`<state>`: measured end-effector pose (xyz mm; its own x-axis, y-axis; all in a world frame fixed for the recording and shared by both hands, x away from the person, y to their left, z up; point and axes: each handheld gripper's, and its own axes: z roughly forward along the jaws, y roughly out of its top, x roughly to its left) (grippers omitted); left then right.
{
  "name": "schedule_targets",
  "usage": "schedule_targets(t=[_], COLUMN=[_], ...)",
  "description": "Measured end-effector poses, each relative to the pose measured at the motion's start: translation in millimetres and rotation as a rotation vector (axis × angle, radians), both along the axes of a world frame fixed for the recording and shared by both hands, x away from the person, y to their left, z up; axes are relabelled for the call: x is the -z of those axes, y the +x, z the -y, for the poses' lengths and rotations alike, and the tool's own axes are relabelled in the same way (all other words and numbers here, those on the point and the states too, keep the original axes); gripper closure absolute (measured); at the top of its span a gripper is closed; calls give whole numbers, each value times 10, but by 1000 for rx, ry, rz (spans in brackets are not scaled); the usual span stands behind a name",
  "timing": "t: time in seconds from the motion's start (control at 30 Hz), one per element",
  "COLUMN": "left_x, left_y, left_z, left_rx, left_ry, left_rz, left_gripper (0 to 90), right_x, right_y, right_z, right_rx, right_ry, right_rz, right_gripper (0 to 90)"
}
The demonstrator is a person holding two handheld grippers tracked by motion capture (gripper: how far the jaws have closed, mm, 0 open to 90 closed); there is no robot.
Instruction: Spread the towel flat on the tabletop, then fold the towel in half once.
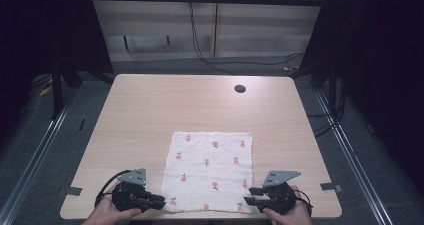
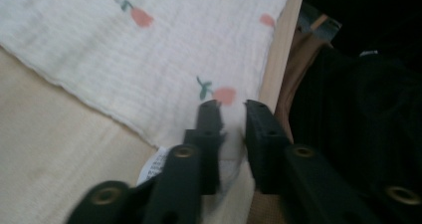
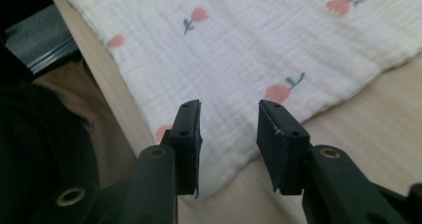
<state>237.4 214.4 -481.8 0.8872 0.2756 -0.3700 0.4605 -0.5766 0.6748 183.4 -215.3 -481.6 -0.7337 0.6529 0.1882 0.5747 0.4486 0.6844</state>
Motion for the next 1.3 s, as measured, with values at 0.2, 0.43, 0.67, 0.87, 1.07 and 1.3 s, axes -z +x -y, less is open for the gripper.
schedule_targets(t=[0.2, 0.43, 0.67, 0.87, 1.07, 1.3], left_x=[-35, -145, -201, -211, -255, -263], left_y=[214, 388, 604, 853, 1103, 1425], left_z=[-53, -119, -91, -22, 73, 180], left_rx=[-107, -237, -295, -329, -362, -355], left_ry=[-52, -43, -21, -33, -48, -28], left_rz=[7, 92, 99, 125, 134, 97], left_gripper=[595, 579, 559, 626, 625, 538], right_x=[-32, -114, -228, -321, -396, -428], right_y=[71, 292, 568, 846, 1132, 1368], right_z=[67, 79, 204, 213, 196, 253], right_rx=[52, 78, 117, 149, 144, 179], right_ry=[4, -7, 34, 32, 23, 70], right_rz=[16, 48, 55, 83, 91, 116], right_gripper=[549, 504, 478, 514, 533, 556])
